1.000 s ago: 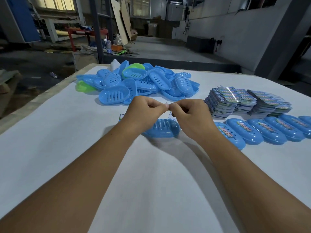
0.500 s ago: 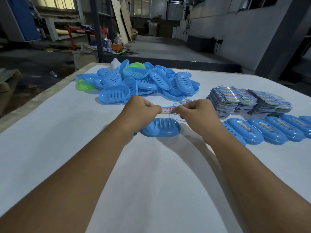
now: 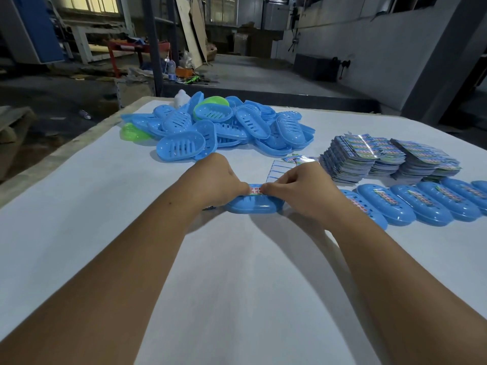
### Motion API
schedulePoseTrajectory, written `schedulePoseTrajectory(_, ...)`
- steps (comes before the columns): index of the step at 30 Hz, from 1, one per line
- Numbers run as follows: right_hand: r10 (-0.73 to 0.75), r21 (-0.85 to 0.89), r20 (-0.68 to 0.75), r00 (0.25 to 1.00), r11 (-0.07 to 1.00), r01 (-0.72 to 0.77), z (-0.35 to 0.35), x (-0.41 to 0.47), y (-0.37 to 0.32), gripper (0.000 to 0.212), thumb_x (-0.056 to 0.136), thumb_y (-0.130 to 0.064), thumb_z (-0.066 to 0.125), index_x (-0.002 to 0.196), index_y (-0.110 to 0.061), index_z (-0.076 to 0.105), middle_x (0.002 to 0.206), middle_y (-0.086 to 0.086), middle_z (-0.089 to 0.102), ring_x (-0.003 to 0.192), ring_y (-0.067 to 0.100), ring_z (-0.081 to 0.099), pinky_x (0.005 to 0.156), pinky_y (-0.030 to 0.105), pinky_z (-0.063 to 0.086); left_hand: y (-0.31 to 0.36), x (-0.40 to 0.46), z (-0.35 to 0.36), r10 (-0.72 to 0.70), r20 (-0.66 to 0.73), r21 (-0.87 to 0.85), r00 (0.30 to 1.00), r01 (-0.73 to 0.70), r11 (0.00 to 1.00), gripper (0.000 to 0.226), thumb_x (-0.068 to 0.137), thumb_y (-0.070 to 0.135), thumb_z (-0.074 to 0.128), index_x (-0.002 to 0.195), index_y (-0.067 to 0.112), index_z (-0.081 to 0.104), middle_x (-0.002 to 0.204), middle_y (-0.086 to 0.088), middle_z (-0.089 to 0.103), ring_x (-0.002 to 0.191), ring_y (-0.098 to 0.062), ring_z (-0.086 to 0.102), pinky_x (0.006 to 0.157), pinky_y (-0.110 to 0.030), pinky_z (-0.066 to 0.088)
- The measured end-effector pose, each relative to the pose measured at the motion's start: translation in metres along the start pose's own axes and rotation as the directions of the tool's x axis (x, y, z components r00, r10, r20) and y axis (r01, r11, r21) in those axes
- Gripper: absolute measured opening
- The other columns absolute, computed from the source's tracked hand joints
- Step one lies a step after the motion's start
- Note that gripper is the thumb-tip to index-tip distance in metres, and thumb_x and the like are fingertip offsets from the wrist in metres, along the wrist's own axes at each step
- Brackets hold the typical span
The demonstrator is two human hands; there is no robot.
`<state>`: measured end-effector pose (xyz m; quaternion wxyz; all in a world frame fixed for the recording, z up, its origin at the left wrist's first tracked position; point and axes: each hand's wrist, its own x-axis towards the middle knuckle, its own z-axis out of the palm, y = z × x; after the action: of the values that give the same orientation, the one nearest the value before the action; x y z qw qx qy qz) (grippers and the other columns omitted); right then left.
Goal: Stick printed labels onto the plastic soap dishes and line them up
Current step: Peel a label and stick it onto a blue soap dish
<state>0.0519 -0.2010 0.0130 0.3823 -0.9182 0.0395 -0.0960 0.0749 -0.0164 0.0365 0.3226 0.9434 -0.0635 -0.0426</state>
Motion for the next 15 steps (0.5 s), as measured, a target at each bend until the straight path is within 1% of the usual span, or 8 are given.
schedulePoseTrajectory(3,-0.019,-0.035,-0.014,1.0,0.999,0.019,0.0013,-0.0004,-0.0003,0.033,0.075,-0.039,0.082,0.052,-0.019,0.071,0.042,-0.008,0.055,0.04,0.004,0.043,0.037,0.014,0.031,0.0001,-0.001,-0.0001,0.01,-0.002,0.033,1.0,-0.01,0.999,0.029,0.076,0.04,0.078,0.082,0.012,0.078,0.074,-0.01,0.073,0.062,-0.024,0.065,0.069,-0.039,0.059)
schedulePoseTrajectory(5,-0.04,-0.045,-0.011,0.999,0.998,0.039,0.0015,-0.0014,-0.0008,0.031,0.075,-0.039,0.082,0.055,-0.018,0.073,0.048,-0.004,0.062,0.041,0.003,0.044,0.038,0.014,0.031,-0.0001,-0.0012,-0.0001,0.019,-0.012,0.056,1.0,-0.018,0.998,0.03,0.077,0.041,0.077,0.083,0.012,0.076,0.076,-0.009,0.072,0.068,-0.026,0.067,0.073,-0.041,0.059)
schedulePoseTrajectory(7,-0.063,-0.07,-0.009,0.998,0.996,0.062,0.0019,-0.0023,-0.0013,0.03,0.076,-0.04,0.081,0.057,-0.017,0.073,0.056,0.0,0.067,0.043,0.003,0.045,0.043,0.019,0.036,0.0,-0.0014,0.0003,0.027,-0.019,0.075,0.999,-0.025,0.997,0.029,0.078,0.041,0.076,0.082,0.012,0.076,0.074,-0.008,0.071,0.064,-0.025,0.064,0.073,-0.041,0.059)
schedulePoseTrajectory(9,-0.075,-0.088,-0.018,0.997,0.993,0.073,0.0029,-0.003,-0.0017,0.03,0.075,-0.04,0.08,0.058,-0.016,0.073,0.058,0.001,0.068,0.044,0.004,0.045,0.047,0.023,0.038,0.0002,-0.0017,0.001,0.03,-0.028,0.104,0.999,-0.027,0.994,0.027,0.078,0.04,0.075,0.079,0.013,0.076,0.071,-0.007,0.071,0.059,-0.023,0.061,0.071,-0.041,0.059)
schedulePoseTrajectory(12,-0.081,-0.104,-0.042,0.996,0.992,0.076,0.0048,-0.0029,-0.0018,0.031,0.074,-0.039,0.08,0.054,-0.018,0.07,0.052,-0.006,0.065,0.043,0.001,0.048,0.046,0.023,0.039,0.001,-0.001,0.0027,0.026,-0.044,0.161,0.999,-0.018,0.987,0.026,0.076,0.041,0.072,0.078,0.015,0.075,0.073,-0.004,0.071,0.067,-0.023,0.065,0.072,-0.039,0.058)
schedulePoseTrajectory(15,-0.073,-0.138,-0.064,0.995,0.988,0.064,0.0063,-0.0025,-0.0027,0.032,0.072,-0.041,0.08,0.052,-0.021,0.066,0.048,-0.014,0.062,0.047,0.0,0.053,0.049,0.023,0.039,0.0013,0.0003,0.0055,0.032,-0.078,0.237,0.996,-0.013,0.971,0.031,0.074,0.048,0.068,0.087,0.02,0.073,0.085,-0.001,0.071,0.082,-0.024,0.067,0.078,-0.041,0.058)
